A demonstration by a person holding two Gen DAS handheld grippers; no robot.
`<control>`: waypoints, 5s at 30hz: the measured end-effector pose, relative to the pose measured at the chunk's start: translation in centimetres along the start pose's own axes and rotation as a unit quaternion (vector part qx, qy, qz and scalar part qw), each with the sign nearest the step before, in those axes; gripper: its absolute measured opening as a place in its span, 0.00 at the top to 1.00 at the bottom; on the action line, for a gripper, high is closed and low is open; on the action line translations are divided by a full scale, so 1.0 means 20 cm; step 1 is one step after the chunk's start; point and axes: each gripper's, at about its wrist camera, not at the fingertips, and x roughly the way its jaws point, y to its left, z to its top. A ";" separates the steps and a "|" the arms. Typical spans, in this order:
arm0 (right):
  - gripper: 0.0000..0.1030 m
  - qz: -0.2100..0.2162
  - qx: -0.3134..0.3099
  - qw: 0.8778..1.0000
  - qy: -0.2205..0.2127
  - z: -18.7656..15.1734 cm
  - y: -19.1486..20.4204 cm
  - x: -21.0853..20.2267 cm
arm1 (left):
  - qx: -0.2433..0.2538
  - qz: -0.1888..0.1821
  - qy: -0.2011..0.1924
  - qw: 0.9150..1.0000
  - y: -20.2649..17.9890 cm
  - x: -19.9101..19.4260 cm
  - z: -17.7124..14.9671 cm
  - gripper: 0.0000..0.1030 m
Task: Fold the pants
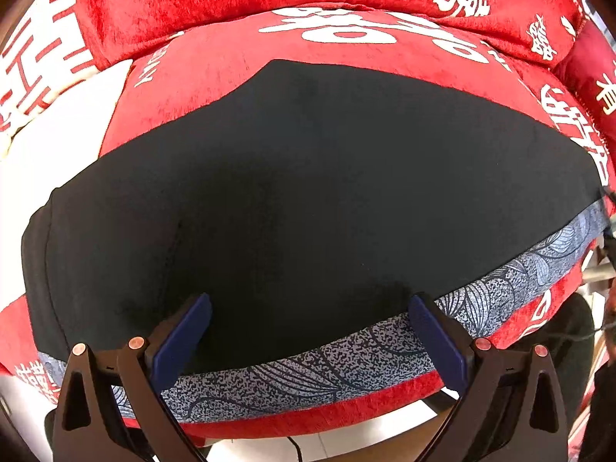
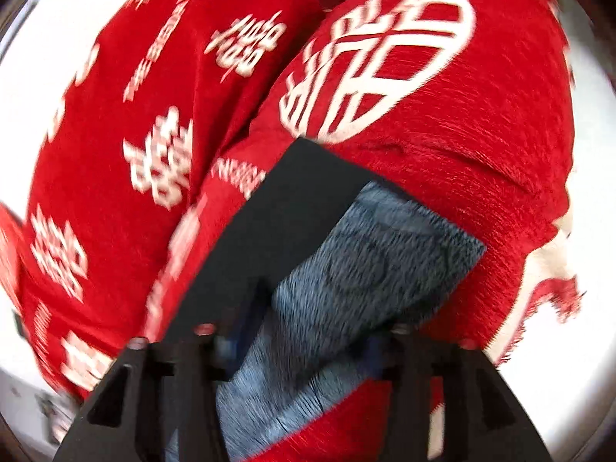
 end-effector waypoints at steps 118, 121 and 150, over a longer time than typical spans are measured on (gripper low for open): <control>0.01 -0.163 -0.501 0.839 0.138 -0.80 1.13 0.67 | -0.245 0.079 -0.036 0.966 1.05 0.02 0.09 0.00; 0.00 -0.221 -0.461 0.853 0.104 -0.46 0.93 0.61 | -0.235 0.090 -0.047 0.967 1.05 0.02 0.07 0.00; 0.00 -0.131 -0.544 0.812 0.167 -1.27 0.99 0.27 | -0.116 0.048 -0.075 0.989 0.52 -0.09 -0.37 0.00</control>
